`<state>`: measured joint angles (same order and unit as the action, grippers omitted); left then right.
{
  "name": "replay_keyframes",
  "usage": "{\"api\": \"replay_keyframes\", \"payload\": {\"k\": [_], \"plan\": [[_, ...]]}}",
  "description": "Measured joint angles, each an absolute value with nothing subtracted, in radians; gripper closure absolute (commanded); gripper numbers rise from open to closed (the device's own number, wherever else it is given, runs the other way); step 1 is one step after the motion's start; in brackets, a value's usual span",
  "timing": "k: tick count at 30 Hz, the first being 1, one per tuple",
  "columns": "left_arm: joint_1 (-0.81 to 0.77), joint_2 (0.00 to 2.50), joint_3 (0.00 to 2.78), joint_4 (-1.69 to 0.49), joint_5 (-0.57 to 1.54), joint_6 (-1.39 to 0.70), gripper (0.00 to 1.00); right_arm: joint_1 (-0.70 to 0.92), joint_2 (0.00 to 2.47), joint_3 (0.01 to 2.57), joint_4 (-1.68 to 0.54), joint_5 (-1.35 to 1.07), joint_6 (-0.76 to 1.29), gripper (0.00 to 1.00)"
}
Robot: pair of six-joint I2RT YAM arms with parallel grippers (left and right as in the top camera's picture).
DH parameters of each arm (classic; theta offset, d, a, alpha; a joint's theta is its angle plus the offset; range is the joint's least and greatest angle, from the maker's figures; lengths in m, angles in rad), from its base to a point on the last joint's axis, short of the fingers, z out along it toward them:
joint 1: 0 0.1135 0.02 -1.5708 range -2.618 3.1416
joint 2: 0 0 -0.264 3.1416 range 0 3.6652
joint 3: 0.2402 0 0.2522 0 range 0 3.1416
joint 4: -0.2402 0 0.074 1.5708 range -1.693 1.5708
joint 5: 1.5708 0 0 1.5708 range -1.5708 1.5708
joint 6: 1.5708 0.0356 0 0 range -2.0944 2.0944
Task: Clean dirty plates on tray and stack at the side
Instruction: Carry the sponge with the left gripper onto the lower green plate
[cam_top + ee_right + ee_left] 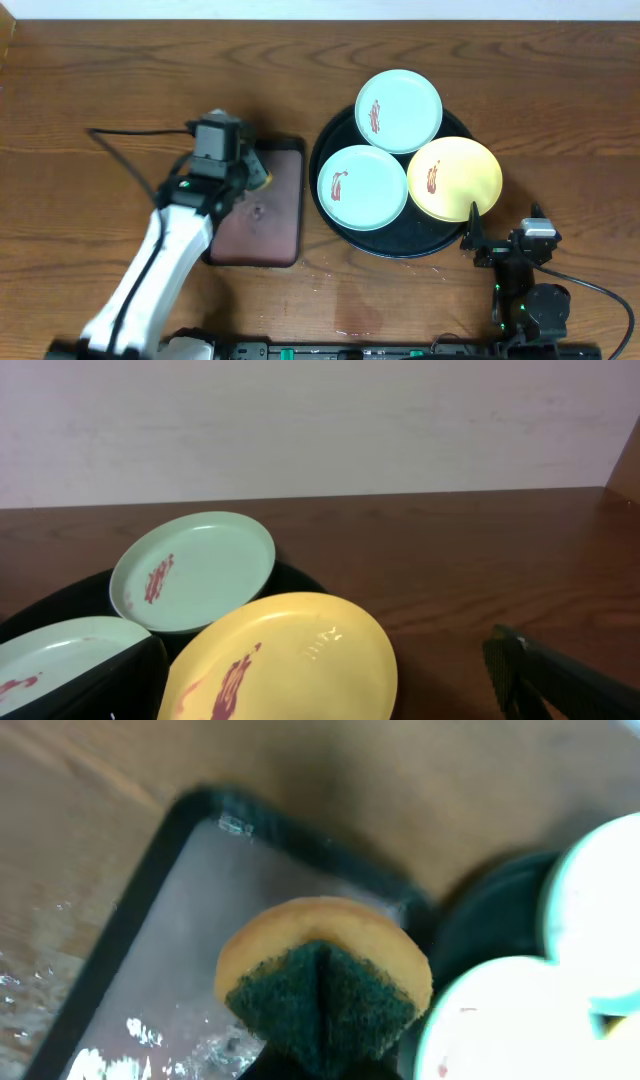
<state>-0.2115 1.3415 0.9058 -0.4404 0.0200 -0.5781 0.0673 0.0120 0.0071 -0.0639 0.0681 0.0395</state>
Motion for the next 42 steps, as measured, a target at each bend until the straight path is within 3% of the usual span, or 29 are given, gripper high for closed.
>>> {"api": "replay_keyframes", "payload": {"k": [7, 17, 22, 29, 36, 42], "plan": [[-0.212, 1.413, 0.865, -0.440, 0.020, -0.579, 0.93, 0.067, 0.012, 0.007, -0.064, 0.068, 0.039, 0.01], [-0.227, 0.999, 0.904, -0.405, 0.023, -0.564, 0.92, 0.067, 0.012, 0.007, -0.064, 0.068, 0.039, 0.01], [-0.227, 0.905, 0.906, -0.407, 0.023, -0.522, 0.92, 0.067, 0.012, 0.007, -0.064, 0.068, 0.040, 0.01], [-0.227, 0.968, 0.858, -0.379, 0.022, -0.512, 0.93, 0.067, 0.012, 0.007, -0.064, 0.068, 0.039, 0.01], [-0.227, 1.227, 0.728, -0.283, 0.025, -0.500, 0.93, 0.067, 0.012, 0.007, -0.064, 0.068, 0.039, 0.01], [-0.227, 1.108, 0.742, -0.198, 0.039, -0.497, 0.92, 0.067, 0.012, 0.007, -0.064, 0.068, 0.039, 0.01]]}}
